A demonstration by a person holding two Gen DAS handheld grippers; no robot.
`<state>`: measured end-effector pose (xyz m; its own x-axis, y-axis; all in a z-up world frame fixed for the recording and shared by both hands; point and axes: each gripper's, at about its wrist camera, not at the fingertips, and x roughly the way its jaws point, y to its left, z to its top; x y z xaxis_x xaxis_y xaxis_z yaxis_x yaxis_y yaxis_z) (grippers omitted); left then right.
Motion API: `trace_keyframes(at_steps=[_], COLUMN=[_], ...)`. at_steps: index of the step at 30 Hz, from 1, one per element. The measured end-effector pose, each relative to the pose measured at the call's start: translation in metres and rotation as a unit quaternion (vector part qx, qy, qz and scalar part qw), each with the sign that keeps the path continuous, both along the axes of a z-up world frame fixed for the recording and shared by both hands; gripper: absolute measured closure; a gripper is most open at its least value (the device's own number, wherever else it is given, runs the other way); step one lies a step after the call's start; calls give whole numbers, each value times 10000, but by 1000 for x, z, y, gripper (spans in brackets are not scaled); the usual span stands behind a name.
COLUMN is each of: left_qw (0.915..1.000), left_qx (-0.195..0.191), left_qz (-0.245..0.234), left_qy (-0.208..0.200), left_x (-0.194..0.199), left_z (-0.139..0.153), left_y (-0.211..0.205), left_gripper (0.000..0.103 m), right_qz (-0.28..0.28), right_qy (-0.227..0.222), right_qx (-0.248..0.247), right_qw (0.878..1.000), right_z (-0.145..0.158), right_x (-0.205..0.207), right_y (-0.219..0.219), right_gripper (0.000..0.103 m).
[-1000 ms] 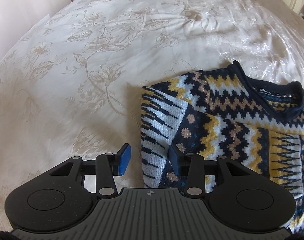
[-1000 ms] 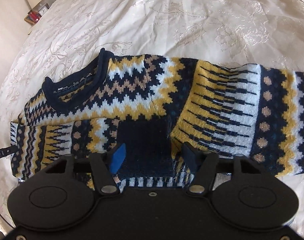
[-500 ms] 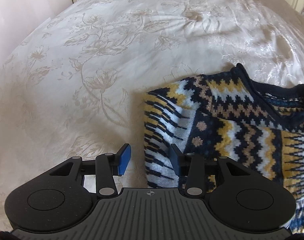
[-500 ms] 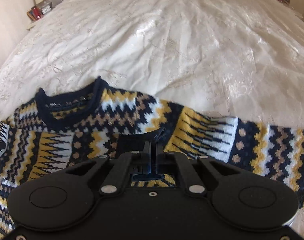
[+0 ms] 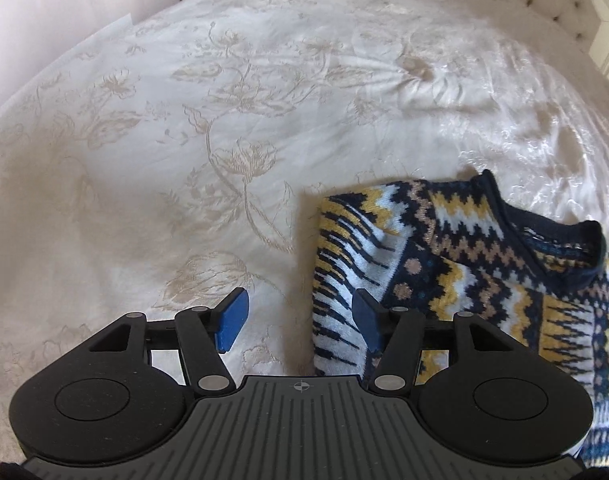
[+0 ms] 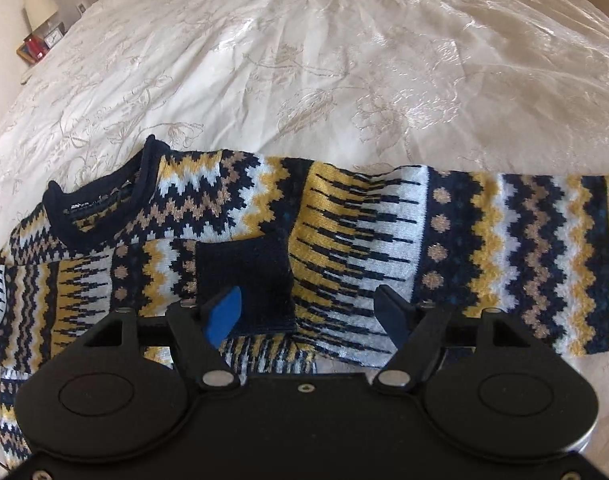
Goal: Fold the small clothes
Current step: 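Grasp the other navy sleeve cuff with the right gripper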
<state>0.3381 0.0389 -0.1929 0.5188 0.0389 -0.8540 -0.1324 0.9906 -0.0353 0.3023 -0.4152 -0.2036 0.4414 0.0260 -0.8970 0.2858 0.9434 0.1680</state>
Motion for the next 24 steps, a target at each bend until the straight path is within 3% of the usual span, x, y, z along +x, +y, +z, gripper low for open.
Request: trace_keyframes(at_steps=[4,8,13,19,24], left_qw=[9989,9980,9954,9950,9917], left_qx=[-349,-496,-802,-477,-261], left_qz=[-296,-389,-522,-727,-550], left_qy=[-44,-75,-14,-491,-1133], left_x=[-28,-64,-102,-134,-149], left_z=[20,37,51,87,127], left_y=[-15,-33,-54,-82,-102], left_gripper=[44,31,28,28,28], right_qz=[-195,-240,-182,-62,31], right_qy=[-206,-321,-543,-915,-1329], right_qx=[203,218,325,423,432], right_qw=[9994,9990,9978,9949,9902], right_z=[17,30,44,65,82], right_x=[-27,-54,-82,-117,-142], right_y=[-9,-12,-17,-35,-54], right_gripper=[13,8,2,1,1])
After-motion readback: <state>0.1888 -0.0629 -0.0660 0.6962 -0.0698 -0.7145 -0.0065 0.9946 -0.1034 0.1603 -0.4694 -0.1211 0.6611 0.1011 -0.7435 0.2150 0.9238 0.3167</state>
